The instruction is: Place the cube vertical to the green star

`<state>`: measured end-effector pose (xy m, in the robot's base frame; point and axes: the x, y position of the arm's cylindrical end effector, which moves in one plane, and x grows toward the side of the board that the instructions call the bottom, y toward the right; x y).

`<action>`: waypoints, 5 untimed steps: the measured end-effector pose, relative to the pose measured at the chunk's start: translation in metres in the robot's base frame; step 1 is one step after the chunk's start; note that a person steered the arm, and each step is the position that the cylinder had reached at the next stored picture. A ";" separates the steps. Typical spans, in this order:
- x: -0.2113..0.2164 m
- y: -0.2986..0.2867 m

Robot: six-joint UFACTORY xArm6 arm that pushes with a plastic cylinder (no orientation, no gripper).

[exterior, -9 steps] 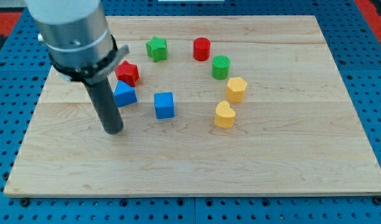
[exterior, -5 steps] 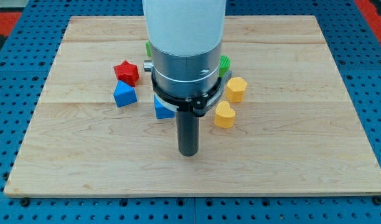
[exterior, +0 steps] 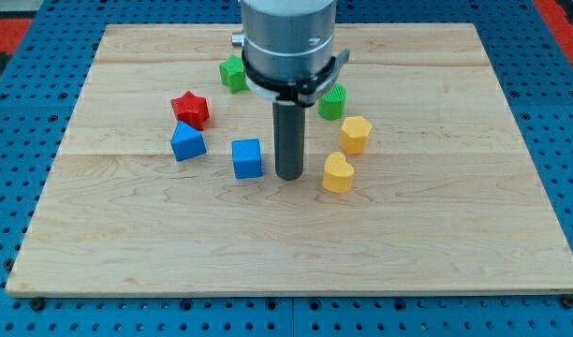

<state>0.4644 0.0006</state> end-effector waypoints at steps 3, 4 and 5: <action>-0.044 -0.073; -0.007 -0.058; -0.032 -0.053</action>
<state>0.4325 -0.0527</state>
